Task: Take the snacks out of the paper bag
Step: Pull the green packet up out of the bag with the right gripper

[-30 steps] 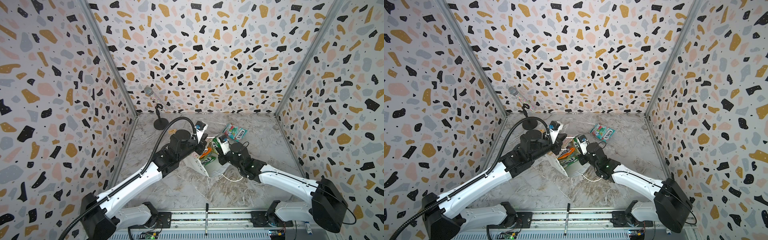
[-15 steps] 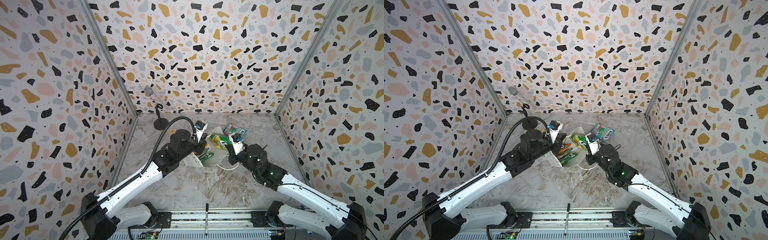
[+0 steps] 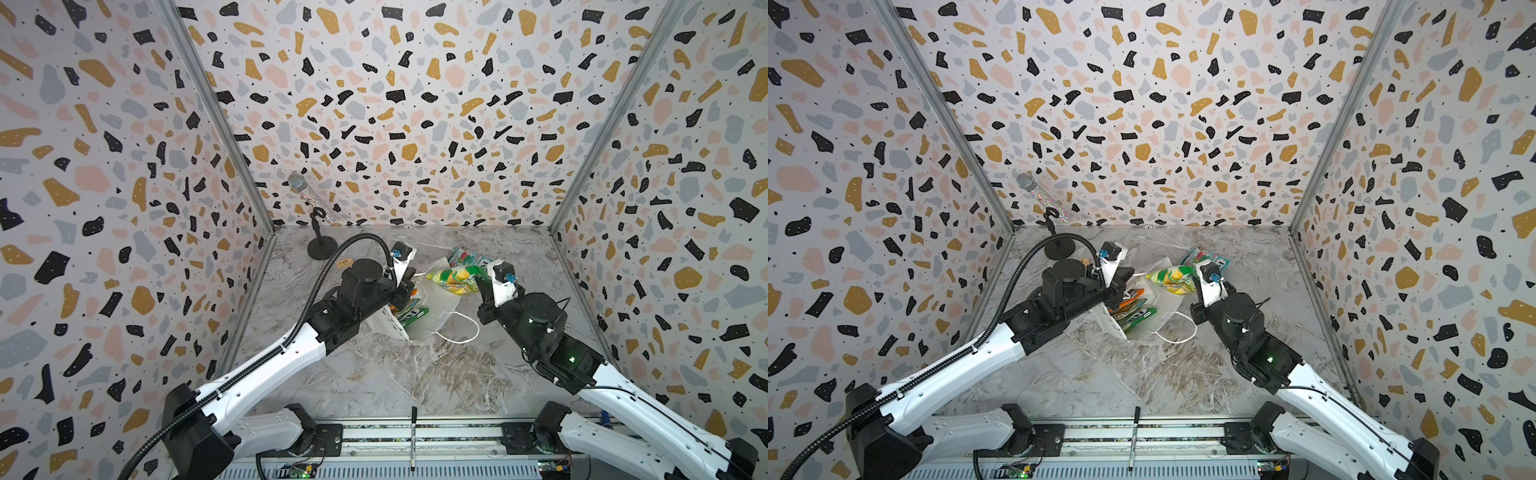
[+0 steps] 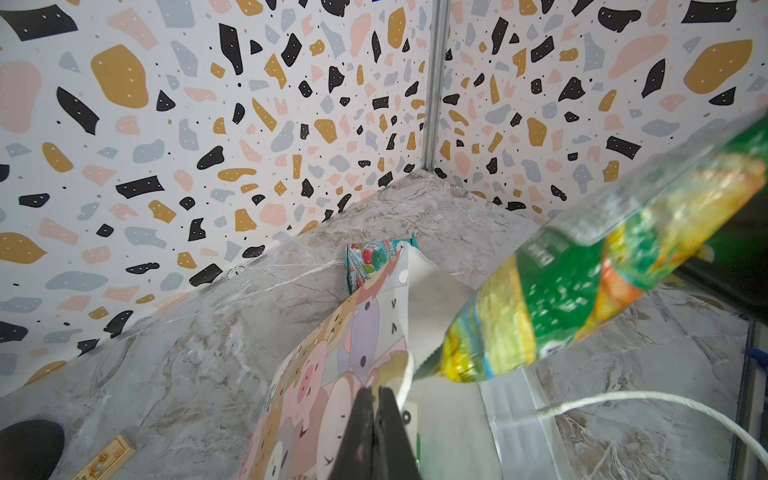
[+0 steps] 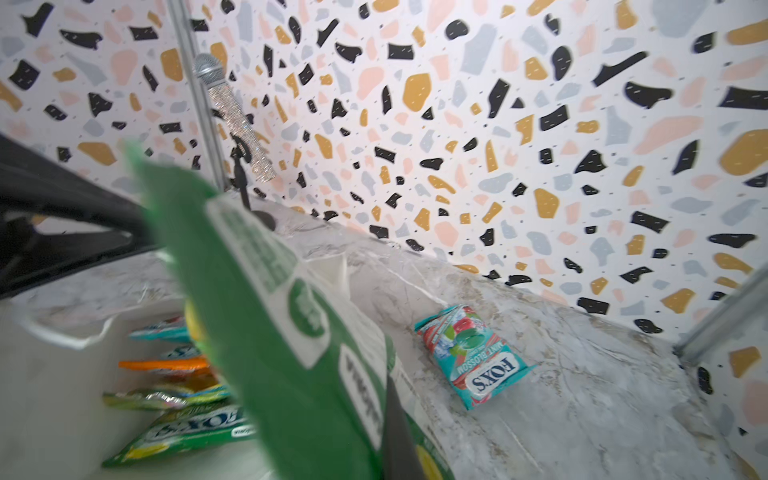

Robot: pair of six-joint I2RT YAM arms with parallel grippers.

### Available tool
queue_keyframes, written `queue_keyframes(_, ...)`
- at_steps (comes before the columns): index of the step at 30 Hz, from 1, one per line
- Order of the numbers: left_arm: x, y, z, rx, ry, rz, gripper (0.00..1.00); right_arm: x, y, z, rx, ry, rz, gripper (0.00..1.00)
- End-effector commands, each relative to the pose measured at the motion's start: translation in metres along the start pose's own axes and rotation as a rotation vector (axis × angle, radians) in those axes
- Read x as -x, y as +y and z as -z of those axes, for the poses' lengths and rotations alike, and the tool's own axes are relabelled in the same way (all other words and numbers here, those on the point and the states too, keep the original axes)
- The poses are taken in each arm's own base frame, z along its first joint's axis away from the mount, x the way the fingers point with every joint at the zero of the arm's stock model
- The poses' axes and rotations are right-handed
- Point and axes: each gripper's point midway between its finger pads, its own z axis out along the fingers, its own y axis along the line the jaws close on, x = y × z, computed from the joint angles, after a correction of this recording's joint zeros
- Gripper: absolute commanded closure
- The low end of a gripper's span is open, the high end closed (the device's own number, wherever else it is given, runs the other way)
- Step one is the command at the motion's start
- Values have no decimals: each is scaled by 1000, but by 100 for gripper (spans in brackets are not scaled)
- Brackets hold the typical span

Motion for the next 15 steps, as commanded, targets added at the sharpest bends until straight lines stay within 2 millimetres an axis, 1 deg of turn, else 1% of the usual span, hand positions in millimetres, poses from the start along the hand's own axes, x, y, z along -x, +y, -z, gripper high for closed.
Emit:
queue_keyframes(1,22,-4,3,-17,-51,-7,100,43,-38,15,-138,-119,-79,100)
queue_keyframes(4,22,-4,3,-16,-51,-7,100,34,-56,11,-178,-88,-112,100)
queue_keyframes(9,22,-5,3,-20,-51,-9,100,7,-87,-4,-236,-4,-192,100)
queue_keyframes(15,23,-5,4,-18,-53,-9,100,-30,-113,-32,-182,96,-287,100)
